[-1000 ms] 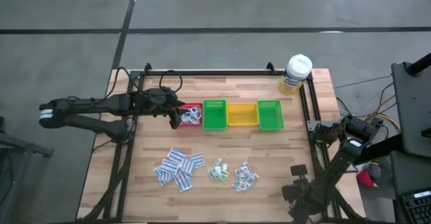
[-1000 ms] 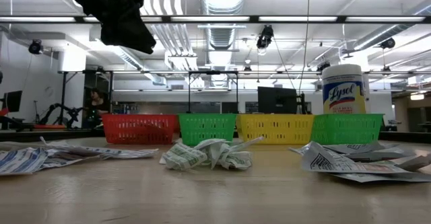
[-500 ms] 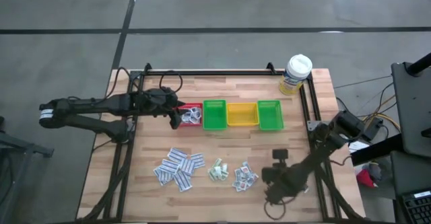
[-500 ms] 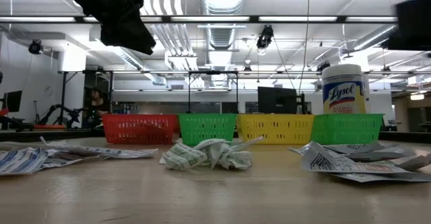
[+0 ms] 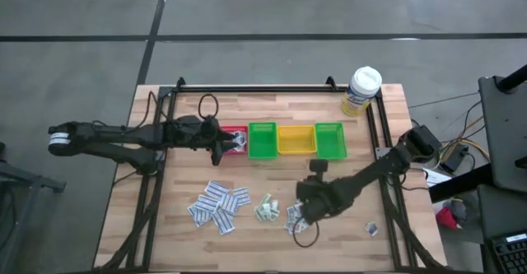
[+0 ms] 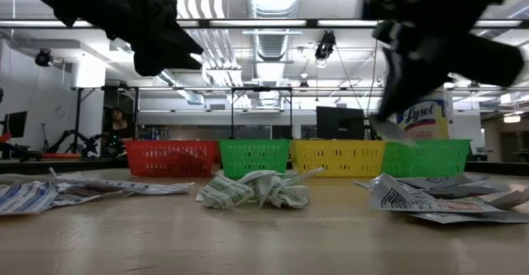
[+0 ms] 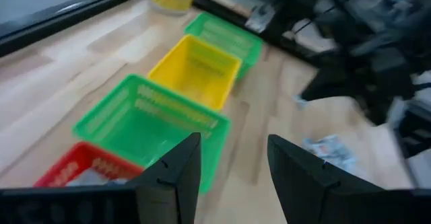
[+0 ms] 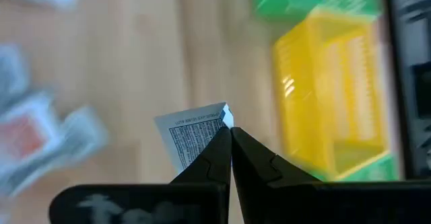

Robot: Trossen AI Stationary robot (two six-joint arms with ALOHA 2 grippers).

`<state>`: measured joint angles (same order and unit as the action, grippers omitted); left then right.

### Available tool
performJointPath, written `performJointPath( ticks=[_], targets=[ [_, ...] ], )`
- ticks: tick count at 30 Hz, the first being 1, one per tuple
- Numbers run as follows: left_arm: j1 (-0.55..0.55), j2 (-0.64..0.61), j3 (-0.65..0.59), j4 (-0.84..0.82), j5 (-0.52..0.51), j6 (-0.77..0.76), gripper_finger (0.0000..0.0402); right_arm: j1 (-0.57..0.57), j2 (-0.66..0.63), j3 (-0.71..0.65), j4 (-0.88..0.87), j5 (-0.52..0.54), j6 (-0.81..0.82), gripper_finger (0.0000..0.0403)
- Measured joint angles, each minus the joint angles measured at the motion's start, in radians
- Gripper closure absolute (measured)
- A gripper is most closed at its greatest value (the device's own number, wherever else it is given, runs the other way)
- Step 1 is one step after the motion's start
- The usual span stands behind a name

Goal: Pick & Place First Aid Supplies
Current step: Put the alcohol pad into the red basket

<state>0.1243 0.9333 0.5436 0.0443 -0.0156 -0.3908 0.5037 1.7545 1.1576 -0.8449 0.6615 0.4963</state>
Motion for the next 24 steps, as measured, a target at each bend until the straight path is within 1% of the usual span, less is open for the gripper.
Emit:
performJointPath(
  ticks=[4, 8, 11, 14, 18, 24],
  targets=[
    [-0.027, 0.0, -0.067, 0.155, 0.002, -0.018, 0.0239, -0.041, -0.013, 0.0, 0.128, 0.108, -0.084, 0.0395],
    [-0.055, 0.001, -0.116, 0.284, 0.001, -0.011, 0.0239, -0.079, -0.014, 0.0, 0.309, 0.204, -0.193, 0.0395],
    [-0.078, 0.006, -0.135, 0.326, 0.001, 0.007, 0.0239, -0.109, -0.014, 0.0, 0.449, 0.259, -0.274, 0.0395],
    [-0.099, 0.006, -0.139, 0.33, -0.004, 0.033, 0.0239, -0.136, -0.014, 0.0, 0.567, 0.323, -0.343, 0.0395],
    [-0.123, 0.007, -0.14, 0.347, -0.011, 0.057, 0.0239, -0.176, -0.014, 0.0, 0.686, 0.338, -0.379, 0.0395],
    [-0.147, 0.009, -0.14, 0.356, -0.027, 0.073, 0.0239, -0.221, -0.014, 0.0, 0.806, 0.337, -0.414, 0.0395]
  ],
)
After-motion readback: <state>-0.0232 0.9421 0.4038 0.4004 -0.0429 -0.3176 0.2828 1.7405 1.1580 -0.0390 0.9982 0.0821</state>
